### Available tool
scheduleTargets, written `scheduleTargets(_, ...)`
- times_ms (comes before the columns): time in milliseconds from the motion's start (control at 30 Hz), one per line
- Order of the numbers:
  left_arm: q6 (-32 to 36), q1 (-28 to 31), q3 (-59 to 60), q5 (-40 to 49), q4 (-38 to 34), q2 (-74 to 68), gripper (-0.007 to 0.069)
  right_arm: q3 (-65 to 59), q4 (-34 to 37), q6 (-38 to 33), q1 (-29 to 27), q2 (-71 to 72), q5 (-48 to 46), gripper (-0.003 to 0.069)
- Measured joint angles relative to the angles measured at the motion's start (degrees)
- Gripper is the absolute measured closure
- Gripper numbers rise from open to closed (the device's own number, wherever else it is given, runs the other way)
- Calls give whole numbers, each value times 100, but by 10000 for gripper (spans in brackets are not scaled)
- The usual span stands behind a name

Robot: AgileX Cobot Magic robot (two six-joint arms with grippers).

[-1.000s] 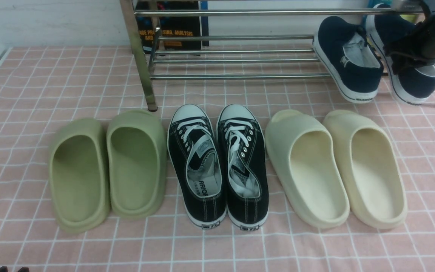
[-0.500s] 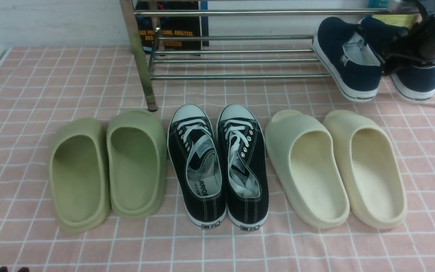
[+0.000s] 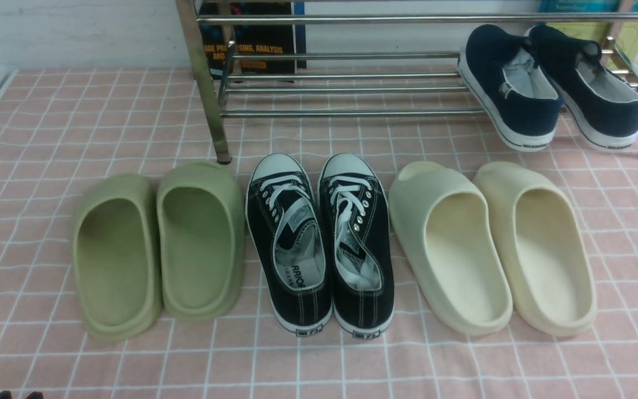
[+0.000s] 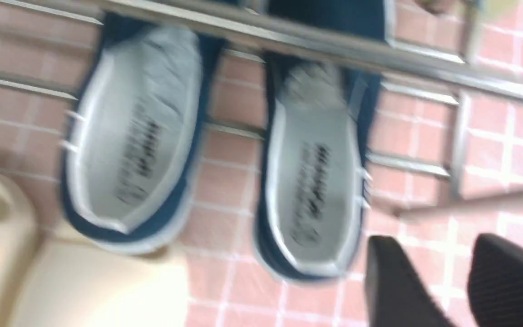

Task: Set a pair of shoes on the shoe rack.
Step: Use the right arm to put a shoe into the shoe rack

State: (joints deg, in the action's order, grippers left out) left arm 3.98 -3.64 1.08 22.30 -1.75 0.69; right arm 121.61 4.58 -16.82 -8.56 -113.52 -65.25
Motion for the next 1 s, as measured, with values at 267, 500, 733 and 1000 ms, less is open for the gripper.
scheduleTargets(267, 0, 0, 0, 0, 0, 0, 385, -1744, -40, 381, -587, -102, 223, 676)
scheduleTargets(500, 0, 0, 0, 0, 0, 0, 385, -2099, 146, 385, -336, -437, 787, 676)
scheduleTargets(733, 0, 0, 0, 0, 0, 0, 385, -2117, 105, 385, 114, -494, 1469, 673)
scheduleTargets(1000, 0, 0, 0, 0, 0, 0, 385, -2117, -91, 163, 281, -489, 1546, 670)
